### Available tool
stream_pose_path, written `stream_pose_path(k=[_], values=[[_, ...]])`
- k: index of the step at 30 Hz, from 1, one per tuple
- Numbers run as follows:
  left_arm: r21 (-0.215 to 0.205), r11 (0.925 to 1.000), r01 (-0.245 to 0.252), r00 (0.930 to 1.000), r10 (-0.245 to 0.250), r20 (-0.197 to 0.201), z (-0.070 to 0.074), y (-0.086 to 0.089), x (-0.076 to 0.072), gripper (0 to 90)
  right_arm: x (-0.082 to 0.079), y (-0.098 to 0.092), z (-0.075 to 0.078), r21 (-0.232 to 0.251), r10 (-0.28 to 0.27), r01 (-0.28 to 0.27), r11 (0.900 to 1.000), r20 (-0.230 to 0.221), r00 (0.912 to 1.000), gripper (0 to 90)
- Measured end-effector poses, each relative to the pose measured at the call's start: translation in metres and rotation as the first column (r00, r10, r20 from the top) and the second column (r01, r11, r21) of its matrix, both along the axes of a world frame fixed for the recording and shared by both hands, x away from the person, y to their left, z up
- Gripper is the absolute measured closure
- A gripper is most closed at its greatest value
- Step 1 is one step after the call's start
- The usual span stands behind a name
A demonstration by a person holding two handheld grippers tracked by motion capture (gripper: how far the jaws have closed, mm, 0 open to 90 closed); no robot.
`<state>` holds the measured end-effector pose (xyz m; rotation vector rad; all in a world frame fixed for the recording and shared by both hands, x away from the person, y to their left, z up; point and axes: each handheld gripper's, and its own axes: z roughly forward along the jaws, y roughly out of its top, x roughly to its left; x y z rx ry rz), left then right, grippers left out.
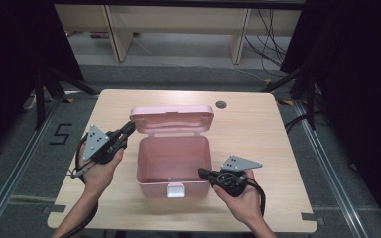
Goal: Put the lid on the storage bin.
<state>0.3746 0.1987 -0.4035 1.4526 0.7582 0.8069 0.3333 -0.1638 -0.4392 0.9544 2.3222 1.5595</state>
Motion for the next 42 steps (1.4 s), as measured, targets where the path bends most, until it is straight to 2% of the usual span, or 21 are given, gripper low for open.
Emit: stream_pose_path(k=[1,2,5,7,17,18,20,21,24,26,28,29,31,33,34,35,37,38,40,42], values=[[-0.002,1.0,0.0,1.0,0.0,-0.001,0.0,0.0,0.0,86.4,0.0,0.0,0.0,0.0,0.0,0.0,1.0,-0.001,1.0,90.0],[0.011,0.9999,-0.005,0.9999,0.005,0.015,0.0,0.001,0.0,86.4,0.0,0.0,0.0,0.0,0.0,0.0,1.0,0.001,1.0,90.0],[0.011,0.9999,-0.004,0.9999,0.004,0.016,0.0,0.001,0.0,86.4,0.0,0.0,0.0,0.002,0.0,0.0,1.0,0.001,1.0,90.0],[0.011,0.9999,-0.005,0.9999,0.005,0.016,0.0,0.001,0.0,86.4,0.0,0.0,0.0,0.006,-0.004,0.004,1.0,-0.01,0.9999,90.0],[-0.001,1.0,0.003,1.0,-0.003,0.001,-0.001,0.0,-0.003,86.4,-0.001,0.0,0.0,0.033,0.002,-0.002,0.999,-0.001,1.0,88.6],[0.008,1.0,-0.002,0.9999,0.001,0.014,-0.001,0.001,-0.002,86.3,-0.002,-0.001,0.002,0.036,-0.011,0.011,0.999,0.012,0.9999,88.1],[0.009,1.0,-0.001,0.9999,0.0,0.015,-0.001,0.001,-0.003,86.3,-0.003,-0.004,0.005,0.063,-0.026,0.025,0.998,0.025,0.9993,87.9],[0.009,1.0,0.0,0.9999,0.0,0.015,-0.001,0.001,-0.003,86.3,-0.004,-0.008,0.007,0.054,-0.036,0.035,0.998,0.029,0.9989,87.8],[0.008,1.0,0.002,0.9999,-0.002,0.011,-0.001,0.001,-0.004,86.2,-0.005,-0.016,0.011,0.082,-0.07,0.066,0.994,0.038,0.9969,87.7],[-0.006,1.0,0.008,0.9999,-0.008,-0.008,-0.002,0.0,-0.005,86.3,-0.005,-0.023,0.014,0.079,-0.097,0.093,0.993,0.053,0.9938,87.5],[0.002,1.0,0.005,1.0,-0.005,0.005,-0.002,0.001,-0.005,86.3,-0.005,-0.03,0.016,0.097,-0.125,0.119,0.988,0.052,0.9908,87.4],[0.001,1.0,0.007,1.0,-0.007,0.005,-0.002,0.002,-0.005,86.3,-0.004,-0.035,0.017,0.084,-0.131,0.126,0.989,0.059,0.9897,87.3],[0.002,1.0,0.009,1.0,-0.009,0.002,-0.002,0.002,-0.006,86.2,-0.004,-0.04,0.018,0.095,-0.14,0.135,0.986,0.045,0.9892,87.2],[0.006,0.9999,0.011,0.9999,-0.011,0.001,-0.002,0.002,-0.006,86.3,-0.004,-0.045,0.019,0.102,-0.155,0.149,0.984,0.054,0.9864,87.2],[-0.006,0.9999,0.015,0.9998,-0.015,-0.014,-0.002,0.001,-0.007,86.3,-0.004,-0.047,0.019,0.107,-0.162,0.155,0.982,0.059,0.9851,87.2],[-0.005,0.9999,0.016,0.9998,-0.016,-0.015,-0.002,0.001,-0.008,86.3,-0.005,-0.049,0.02,0.097,-0.166,0.161,0.982,0.044,0.9851,87.2],[-0.005,0.9998,0.018,0.9997,-0.018,-0.019,-0.003,0.002,-0.008,86.3,-0.004,-0.051,0.018,0.115,-0.173,0.168,0.979,0.04,0.984,87.2],[0.008,0.9999,0.015,0.9999,-0.015,-0.005,-0.002,0.003,-0.008,86.2,-0.006,-0.052,0.019,0.097,-0.187,0.183,0.978,0.031,0.9819,87.2],[-0.004,0.9998,0.019,0.9996,-0.019,-0.021,-0.004,0.002,-0.01,86.2,-0.004,-0.054,0.018,0.099,-0.184,0.178,0.979,0.054,0.9814,87.3],[-0.005,0.9998,0.02,0.9995,-0.02,-0.022,-0.004,0.002,-0.011,86.2,-0.005,-0.055,0.018,0.109,-0.183,0.179,0.978,0.032,0.9826,87.2]])
